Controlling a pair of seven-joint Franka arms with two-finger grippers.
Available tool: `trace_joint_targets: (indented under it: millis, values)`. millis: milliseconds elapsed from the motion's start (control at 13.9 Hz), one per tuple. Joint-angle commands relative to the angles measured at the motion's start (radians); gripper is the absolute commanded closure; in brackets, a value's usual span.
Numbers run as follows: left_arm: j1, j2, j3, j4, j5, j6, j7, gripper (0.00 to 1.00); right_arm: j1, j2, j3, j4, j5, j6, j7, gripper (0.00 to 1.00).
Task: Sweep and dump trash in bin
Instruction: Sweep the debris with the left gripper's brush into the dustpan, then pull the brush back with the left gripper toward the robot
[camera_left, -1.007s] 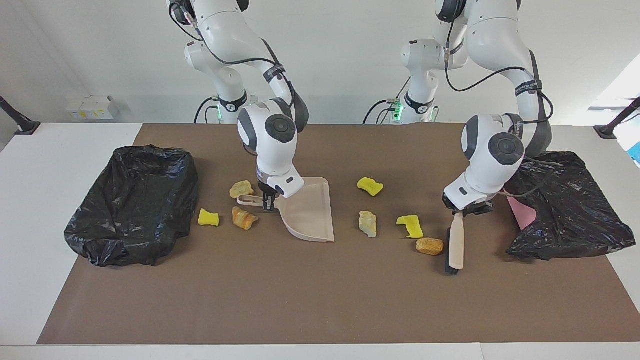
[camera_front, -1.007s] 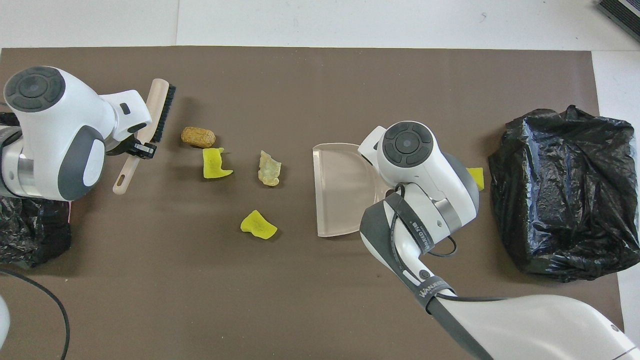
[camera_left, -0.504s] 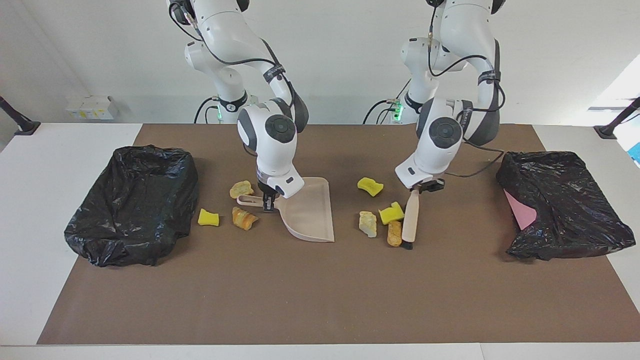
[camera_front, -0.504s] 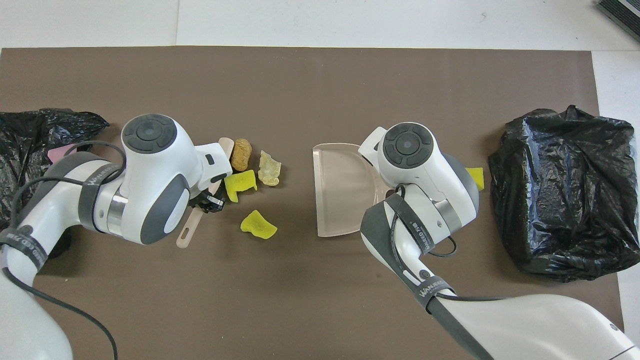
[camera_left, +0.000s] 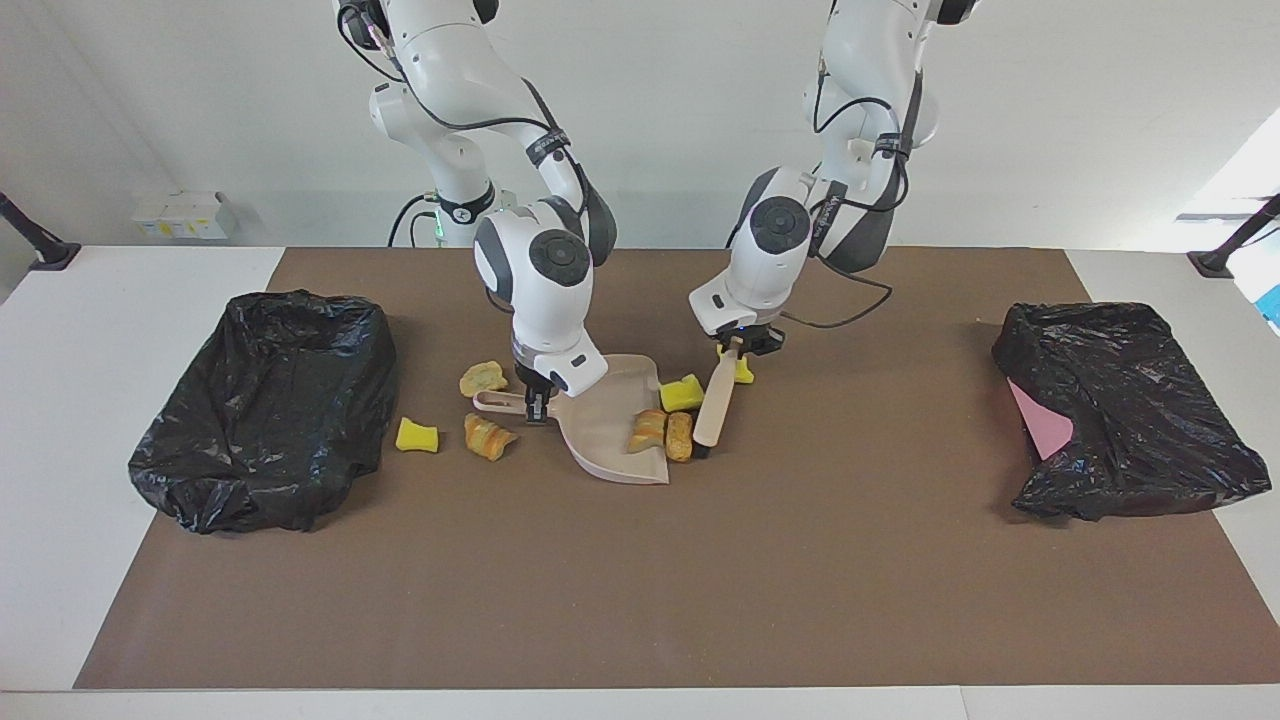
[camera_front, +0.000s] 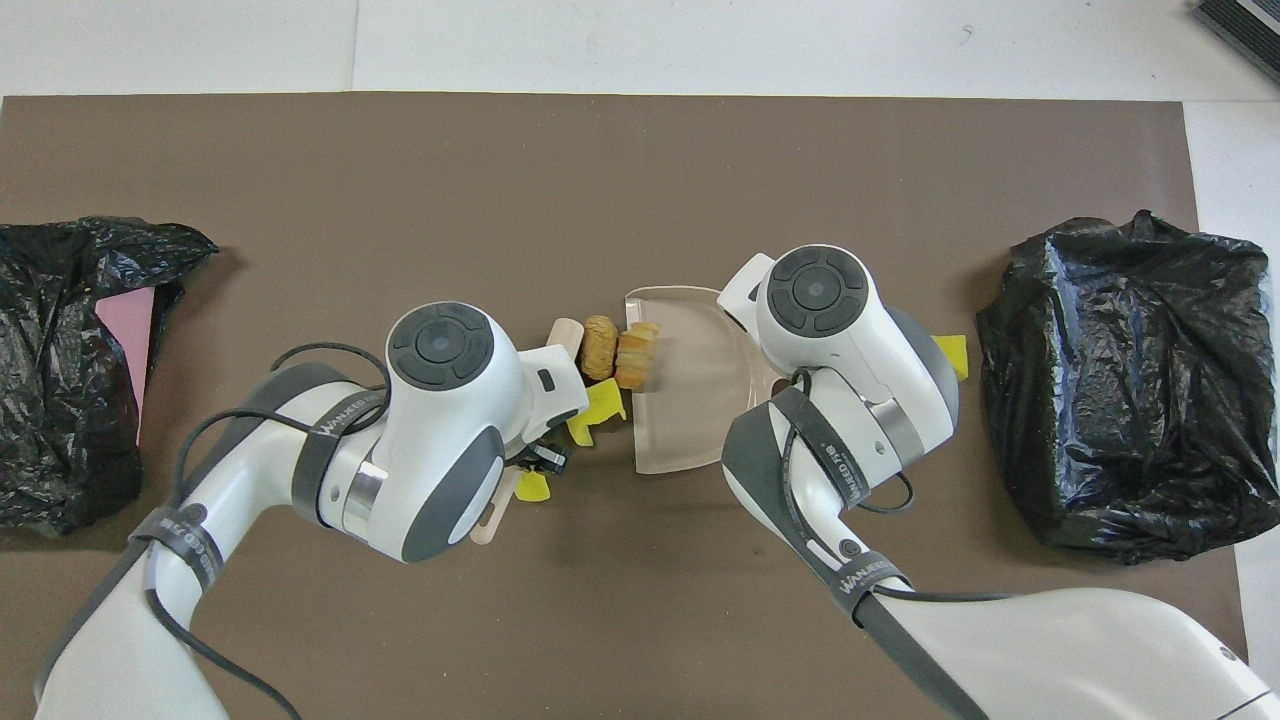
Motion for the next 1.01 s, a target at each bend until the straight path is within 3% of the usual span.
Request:
trace_joint_targets:
  millis: [0, 144, 504, 791, 935]
  values:
    - [-0.068, -0.036, 0.017, -0.039, -0.102, 0.046, -0.077, 1.00, -0.019, -0.013, 0.009, -0.029, -0.025, 0.030, -0.031, 1.00]
    - [-0.085, -0.041, -0.001, -0.036, -0.215, 0.055, -0.172, 1.00, -0.021, -0.013, 0.009, -0.031, -0.025, 0.034, -0.031, 1.00]
    - [-0.107, -0.160, -0.009, -0.079, -0.220, 0.019, -0.399, 1.00, -0.021, -0.013, 0.008, -0.034, -0.025, 0.039, -0.031, 1.00]
    - [-0.076, -0.297, -0.004, -0.247, -0.207, -0.017, -0.459, 1.00, -0.021, -0.013, 0.008, -0.034, -0.025, 0.042, -0.031, 1.00]
    - [-0.077, -0.346, -0.006, -0.315, -0.111, -0.023, -0.578, 1.00, -0.021, -0.013, 0.008, -0.035, -0.025, 0.042, -0.031, 1.00]
